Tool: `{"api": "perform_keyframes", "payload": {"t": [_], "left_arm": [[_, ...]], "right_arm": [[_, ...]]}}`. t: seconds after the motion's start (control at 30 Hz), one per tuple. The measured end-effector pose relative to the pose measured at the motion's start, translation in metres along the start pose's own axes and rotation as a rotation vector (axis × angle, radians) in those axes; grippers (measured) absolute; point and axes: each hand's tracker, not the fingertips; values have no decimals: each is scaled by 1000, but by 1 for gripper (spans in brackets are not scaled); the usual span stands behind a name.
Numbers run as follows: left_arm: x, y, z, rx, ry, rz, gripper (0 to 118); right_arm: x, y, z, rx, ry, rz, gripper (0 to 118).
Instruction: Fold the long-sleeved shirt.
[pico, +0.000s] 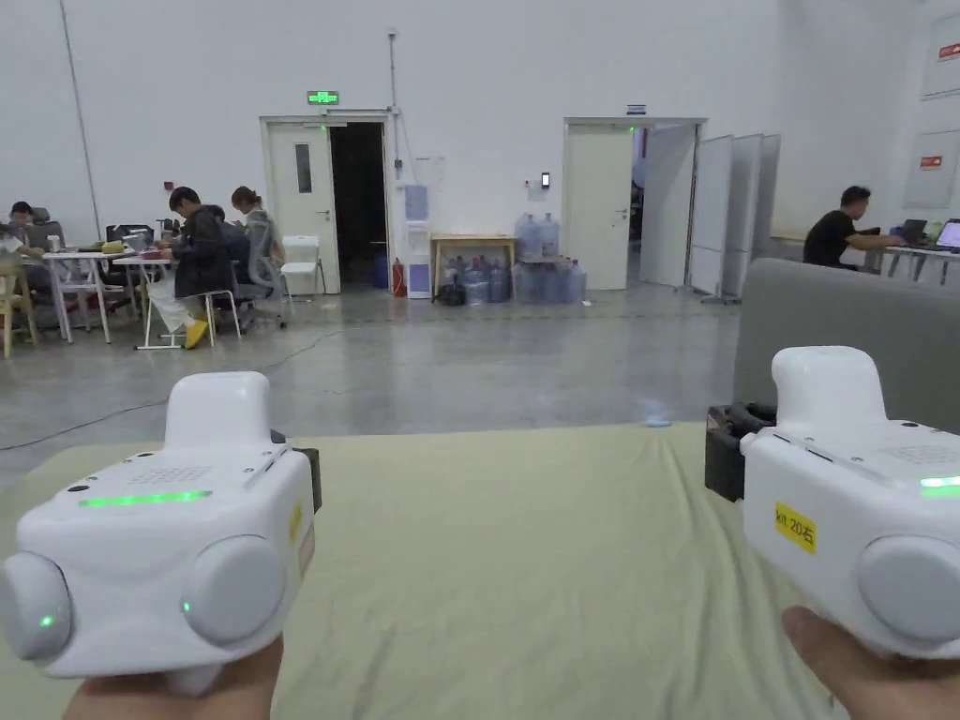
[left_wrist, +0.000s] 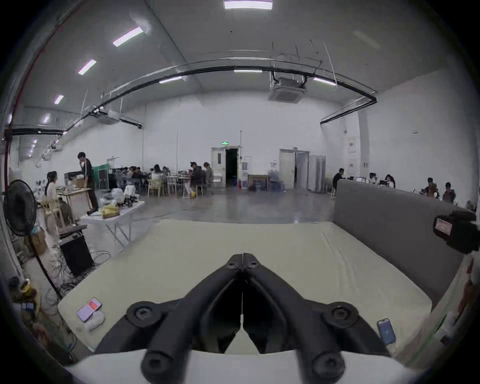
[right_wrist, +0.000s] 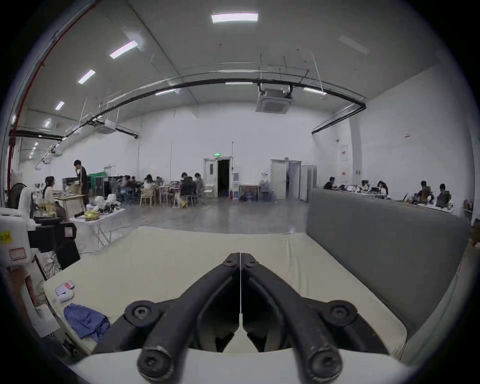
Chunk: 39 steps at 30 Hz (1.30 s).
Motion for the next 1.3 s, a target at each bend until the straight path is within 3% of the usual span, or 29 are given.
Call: {"api": "perform_keyframes", "payload": {"t": [0.6,0.67,0.7,0.73,0.77,0.8,0.87,0.9,1.0,1.07,1.3], "left_arm": [[-1,14,22,20,5,-14,0],[-5,15,23,27,-36,2,23],[-4,16,24,30,-27,5,23],[-3,17,22,27,-17,9,72],[-5,17,21,14,-17,14,117],[-9,14,19,48,-56,19,116],[-11,15,17,72,-36,16,118],[-11,14,15,69,-29,12,118],[-11,16,17,67,-10,-5,118],[-10,16,20,60,-7,-14,117],[-6,10,20,22,-18,-18,118]], "right_arm": [[2,12,0,0,34,-8,8],[1,12,-1,-3,42,-4,27],[0,13,-2,-2,24,3,27],[-1,14,-3,-14,3,1,65],[-1,14,-5,-51,32,-15,112],[0,14,-6,-73,93,-27,118],[-3,16,-3,-77,158,-112,118],[-2,18,-2,-89,184,-117,118],[-12,17,-1,-76,104,-98,118],[-17,18,0,-76,38,-41,118],[-17,18,2,-88,77,-62,118]]}}
